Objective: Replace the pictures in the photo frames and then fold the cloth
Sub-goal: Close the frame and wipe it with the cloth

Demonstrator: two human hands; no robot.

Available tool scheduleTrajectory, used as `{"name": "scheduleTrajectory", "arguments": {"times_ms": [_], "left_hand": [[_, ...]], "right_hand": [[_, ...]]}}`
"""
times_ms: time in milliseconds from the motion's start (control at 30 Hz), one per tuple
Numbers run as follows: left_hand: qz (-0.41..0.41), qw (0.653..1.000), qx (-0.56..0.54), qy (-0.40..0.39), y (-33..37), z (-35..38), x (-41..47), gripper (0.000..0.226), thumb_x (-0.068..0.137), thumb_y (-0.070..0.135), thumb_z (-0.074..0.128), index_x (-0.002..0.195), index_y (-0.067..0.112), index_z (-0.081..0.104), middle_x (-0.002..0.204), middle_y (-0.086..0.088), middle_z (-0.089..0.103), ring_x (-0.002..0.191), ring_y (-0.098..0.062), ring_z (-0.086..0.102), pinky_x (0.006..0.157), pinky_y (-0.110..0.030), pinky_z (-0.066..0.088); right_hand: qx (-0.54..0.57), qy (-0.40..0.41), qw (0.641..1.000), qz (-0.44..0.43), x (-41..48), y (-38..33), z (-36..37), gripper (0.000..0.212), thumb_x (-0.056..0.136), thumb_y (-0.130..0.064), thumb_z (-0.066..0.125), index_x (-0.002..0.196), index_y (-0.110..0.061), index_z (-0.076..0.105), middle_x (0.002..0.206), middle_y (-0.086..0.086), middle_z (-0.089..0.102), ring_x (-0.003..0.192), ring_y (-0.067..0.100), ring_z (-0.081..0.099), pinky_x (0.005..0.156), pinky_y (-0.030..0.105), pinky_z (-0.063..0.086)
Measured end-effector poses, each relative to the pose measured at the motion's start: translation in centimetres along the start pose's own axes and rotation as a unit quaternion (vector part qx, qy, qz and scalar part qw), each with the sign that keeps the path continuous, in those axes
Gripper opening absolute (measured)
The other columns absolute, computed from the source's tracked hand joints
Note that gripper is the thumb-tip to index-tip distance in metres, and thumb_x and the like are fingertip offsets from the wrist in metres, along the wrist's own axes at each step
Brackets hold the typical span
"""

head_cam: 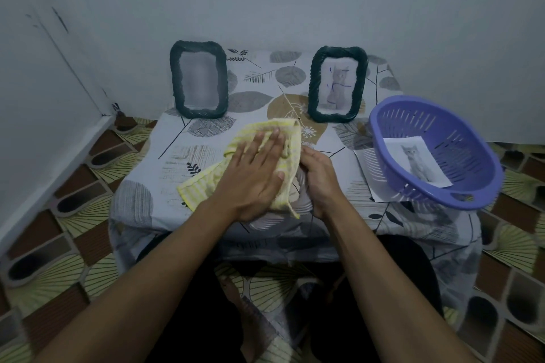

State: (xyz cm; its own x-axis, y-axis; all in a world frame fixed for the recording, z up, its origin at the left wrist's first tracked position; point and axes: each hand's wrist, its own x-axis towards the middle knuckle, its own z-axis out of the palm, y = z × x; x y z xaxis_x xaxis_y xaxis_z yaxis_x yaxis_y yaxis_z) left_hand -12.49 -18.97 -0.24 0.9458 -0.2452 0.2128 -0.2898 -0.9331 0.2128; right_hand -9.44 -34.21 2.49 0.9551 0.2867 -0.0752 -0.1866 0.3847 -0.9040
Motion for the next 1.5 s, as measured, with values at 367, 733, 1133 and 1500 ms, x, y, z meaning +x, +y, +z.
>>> {"name": "scheduleTrajectory", "arguments": {"times_ms": [367,733,1133,1500], "left_hand": [[-0.208,0.963,-0.126,0.114,-1.8,-1.4,2.5,0.059,0.098,0.059,0.007,0.127,0.020,0.041,0.131,-0.013,0.051,0.119,-0.038,0.046,0.100,-0.055,0.039],[-0.149,0.959,-0.227,0.075,3.4,3.5,-1.8,0.070,0.099,0.055,0.010,0.158,0.022,-0.008,0.164,0.005,-0.021,0.151,-0.012,-0.018,0.122,-0.032,-0.006],[-0.400,0.697,-0.542,0.243,1.1,0.1,0.4,0.058,0.085,0.038,0.050,0.140,0.020,0.047,0.130,-0.003,0.063,0.116,-0.024,0.061,0.104,-0.050,0.048],[-0.302,0.811,-0.451,0.219,-2.4,-2.3,0.0,0.041,0.093,0.037,0.062,0.129,0.018,0.066,0.118,0.005,0.071,0.107,-0.012,0.067,0.096,-0.041,0.055]], "right_hand": [[-0.037,-0.006,0.999,-0.013,-0.4,1.1,0.8,0.028,0.105,-0.005,0.042,0.118,0.011,0.061,0.118,0.029,0.066,0.106,0.030,0.064,0.102,0.040,0.051],[0.042,0.263,0.960,-0.093,2.5,1.3,-0.9,0.027,0.097,0.000,0.048,0.073,-0.011,0.052,0.071,0.007,0.046,0.071,0.019,0.046,0.064,0.023,0.042],[0.293,0.170,0.939,-0.051,0.3,2.7,1.8,0.016,0.085,-0.006,0.038,0.075,-0.014,0.046,0.063,0.001,0.053,0.064,0.017,0.051,0.062,0.027,0.045],[0.156,-0.010,0.969,0.192,1.0,-2.7,-3.5,0.066,0.095,-0.055,0.042,0.135,-0.005,0.058,0.133,0.024,0.061,0.125,0.039,0.057,0.107,0.053,0.043]]}}
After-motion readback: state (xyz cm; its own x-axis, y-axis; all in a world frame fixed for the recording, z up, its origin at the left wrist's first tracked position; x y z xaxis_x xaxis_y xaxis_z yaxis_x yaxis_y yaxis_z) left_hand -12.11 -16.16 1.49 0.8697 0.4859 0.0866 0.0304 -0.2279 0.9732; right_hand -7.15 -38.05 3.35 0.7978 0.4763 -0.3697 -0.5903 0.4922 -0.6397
